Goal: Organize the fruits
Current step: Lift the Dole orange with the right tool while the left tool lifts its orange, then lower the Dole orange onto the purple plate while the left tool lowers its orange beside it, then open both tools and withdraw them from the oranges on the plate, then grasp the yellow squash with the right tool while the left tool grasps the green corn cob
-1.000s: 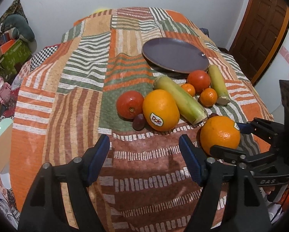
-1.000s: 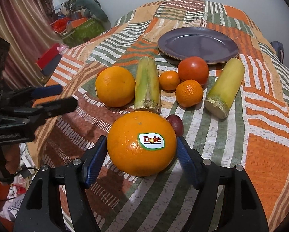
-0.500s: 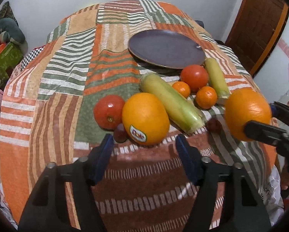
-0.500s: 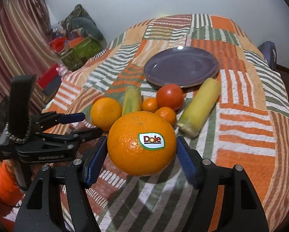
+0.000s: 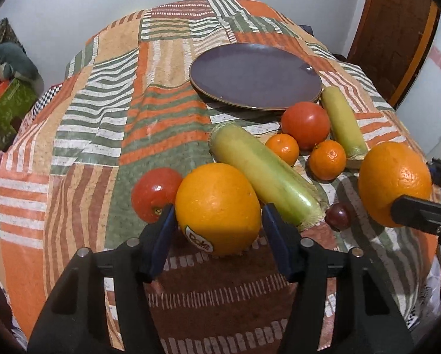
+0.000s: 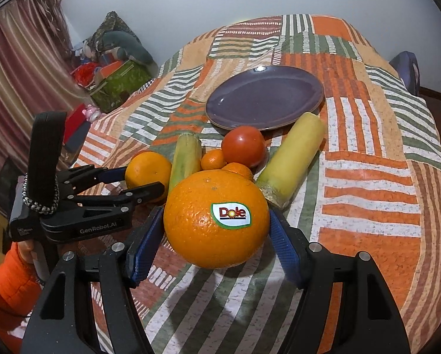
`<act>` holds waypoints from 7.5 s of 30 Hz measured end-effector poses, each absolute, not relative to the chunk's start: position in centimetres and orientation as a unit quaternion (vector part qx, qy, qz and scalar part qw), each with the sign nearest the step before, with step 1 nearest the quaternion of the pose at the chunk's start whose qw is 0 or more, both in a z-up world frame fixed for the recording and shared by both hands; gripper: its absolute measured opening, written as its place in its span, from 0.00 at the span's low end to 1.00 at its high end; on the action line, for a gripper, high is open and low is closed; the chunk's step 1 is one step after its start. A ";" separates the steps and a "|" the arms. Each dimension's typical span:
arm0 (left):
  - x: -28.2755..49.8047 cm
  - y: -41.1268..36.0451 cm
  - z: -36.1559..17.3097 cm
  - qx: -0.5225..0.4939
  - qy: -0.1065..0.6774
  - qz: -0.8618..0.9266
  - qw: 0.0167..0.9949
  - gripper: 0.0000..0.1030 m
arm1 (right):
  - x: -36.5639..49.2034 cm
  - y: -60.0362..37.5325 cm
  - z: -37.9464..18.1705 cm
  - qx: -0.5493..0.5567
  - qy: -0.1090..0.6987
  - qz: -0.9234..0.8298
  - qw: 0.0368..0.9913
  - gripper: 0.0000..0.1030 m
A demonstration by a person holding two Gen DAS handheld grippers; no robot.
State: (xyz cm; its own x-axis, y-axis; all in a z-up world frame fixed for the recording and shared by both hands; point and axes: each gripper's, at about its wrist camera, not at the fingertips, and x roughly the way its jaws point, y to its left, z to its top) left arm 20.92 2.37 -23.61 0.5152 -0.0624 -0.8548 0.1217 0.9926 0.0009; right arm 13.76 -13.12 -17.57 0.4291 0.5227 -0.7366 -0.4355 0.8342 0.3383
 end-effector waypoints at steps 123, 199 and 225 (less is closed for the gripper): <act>40.6 3.8 -20.2 0.020 0.450 -0.069 0.890 0.54 | 33.6 -10.7 -16.2 -0.083 0.407 0.235 0.879 0.81; 25.8 2.2 -24.0 -0.026 0.550 -0.094 0.829 0.51 | 22.2 -13.7 -21.3 -0.017 0.487 0.211 0.847 0.56; 27.4 1.8 -24.8 0.014 0.541 -0.105 0.834 0.48 | 20.2 -16.8 -20.3 -0.038 0.513 0.233 0.825 0.34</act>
State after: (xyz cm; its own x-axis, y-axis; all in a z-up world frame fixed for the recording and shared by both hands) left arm 27.38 1.82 -24.80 0.3922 -0.1602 -0.9058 0.1907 0.9775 -0.0904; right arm 20.21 -16.77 -20.32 0.3642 0.3453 -0.8649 -0.4243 0.8883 0.1760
